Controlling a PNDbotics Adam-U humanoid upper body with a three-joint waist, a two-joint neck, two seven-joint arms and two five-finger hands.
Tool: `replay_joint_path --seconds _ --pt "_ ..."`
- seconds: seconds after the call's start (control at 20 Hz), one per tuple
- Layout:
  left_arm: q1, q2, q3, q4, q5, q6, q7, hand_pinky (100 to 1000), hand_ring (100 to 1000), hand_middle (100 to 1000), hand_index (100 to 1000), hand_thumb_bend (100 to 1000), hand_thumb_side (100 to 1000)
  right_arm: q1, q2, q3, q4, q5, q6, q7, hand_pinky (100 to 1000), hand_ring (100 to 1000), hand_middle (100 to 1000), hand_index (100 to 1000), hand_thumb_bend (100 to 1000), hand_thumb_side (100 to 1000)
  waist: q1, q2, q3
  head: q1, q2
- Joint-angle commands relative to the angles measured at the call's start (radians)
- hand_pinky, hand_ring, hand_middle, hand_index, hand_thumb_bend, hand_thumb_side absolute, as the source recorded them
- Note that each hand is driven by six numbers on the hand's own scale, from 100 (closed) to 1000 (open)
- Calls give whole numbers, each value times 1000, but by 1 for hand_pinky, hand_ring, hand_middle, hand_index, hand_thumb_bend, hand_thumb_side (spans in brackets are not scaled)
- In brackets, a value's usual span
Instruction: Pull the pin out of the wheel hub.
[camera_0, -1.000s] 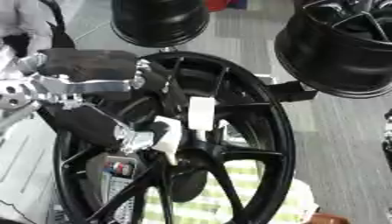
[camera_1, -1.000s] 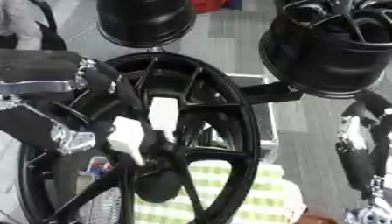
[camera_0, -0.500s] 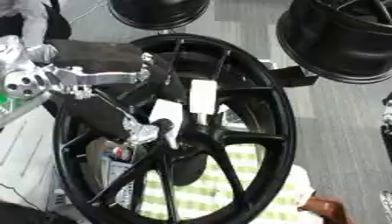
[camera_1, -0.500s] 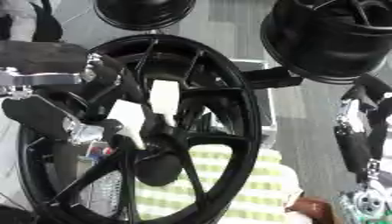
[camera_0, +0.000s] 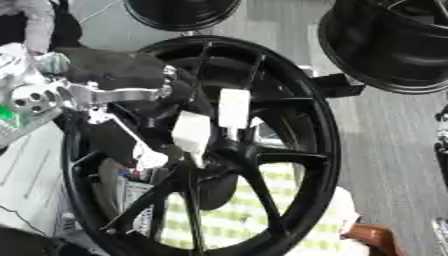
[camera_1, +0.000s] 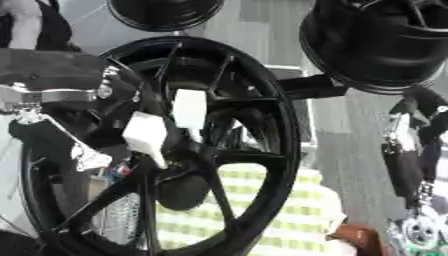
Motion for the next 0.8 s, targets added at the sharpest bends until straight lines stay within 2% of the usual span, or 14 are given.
replay_joint_path --seconds 0.05,0.4,0.8 --pt "-3 13 17 -10 -15 18 -1 875 799 780 882 221 381 -1 -3 0 -18 -2 3 -1 685 811 699 789 100 644 2 -12 -2 5 -6" --pt "11 8 17 -10 -36 69 -2 854 785 763 881 218 441 -2 2 3 -18 -4 6 0 685 811 699 790 100 647 -1 -6 -5 11 -16" --pt "16 1 15 -10 -62 104 16 820 751 711 873 268 518 -5 4 6 -18 -5 8 3 685 811 699 790 100 648 -2 0 -7 17 -24"
